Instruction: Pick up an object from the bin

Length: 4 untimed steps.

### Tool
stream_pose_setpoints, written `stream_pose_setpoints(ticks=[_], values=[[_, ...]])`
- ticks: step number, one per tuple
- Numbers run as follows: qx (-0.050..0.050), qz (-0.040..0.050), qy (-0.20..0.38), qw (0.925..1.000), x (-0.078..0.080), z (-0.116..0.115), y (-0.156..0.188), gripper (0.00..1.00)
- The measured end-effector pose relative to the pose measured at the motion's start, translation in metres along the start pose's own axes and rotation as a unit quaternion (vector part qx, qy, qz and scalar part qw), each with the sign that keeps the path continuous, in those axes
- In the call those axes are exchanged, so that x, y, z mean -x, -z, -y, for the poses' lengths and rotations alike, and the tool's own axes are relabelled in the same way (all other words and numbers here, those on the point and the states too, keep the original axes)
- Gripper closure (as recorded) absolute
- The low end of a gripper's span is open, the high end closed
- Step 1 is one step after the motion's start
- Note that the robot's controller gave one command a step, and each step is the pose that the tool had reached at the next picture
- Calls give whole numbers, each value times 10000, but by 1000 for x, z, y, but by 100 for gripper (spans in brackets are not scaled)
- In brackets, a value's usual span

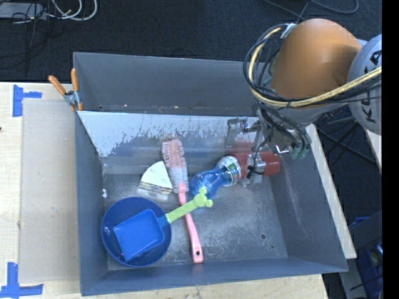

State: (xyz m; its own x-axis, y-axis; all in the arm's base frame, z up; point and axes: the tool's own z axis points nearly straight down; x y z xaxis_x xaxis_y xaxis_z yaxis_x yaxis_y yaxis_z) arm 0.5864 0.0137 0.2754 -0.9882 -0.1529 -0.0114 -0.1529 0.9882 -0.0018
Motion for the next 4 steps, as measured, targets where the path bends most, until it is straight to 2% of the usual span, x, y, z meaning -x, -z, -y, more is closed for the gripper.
stream_pose_setpoints(ticks=[1,2,3,4], values=[[15,-45,335,9994,4,4,-19,0],[17,-22,2203,9754,9,15,-3,0],[6,-4,2856,9584,10,15,-15,0],[16,-3,2467,9691,10,43,-8,0]])
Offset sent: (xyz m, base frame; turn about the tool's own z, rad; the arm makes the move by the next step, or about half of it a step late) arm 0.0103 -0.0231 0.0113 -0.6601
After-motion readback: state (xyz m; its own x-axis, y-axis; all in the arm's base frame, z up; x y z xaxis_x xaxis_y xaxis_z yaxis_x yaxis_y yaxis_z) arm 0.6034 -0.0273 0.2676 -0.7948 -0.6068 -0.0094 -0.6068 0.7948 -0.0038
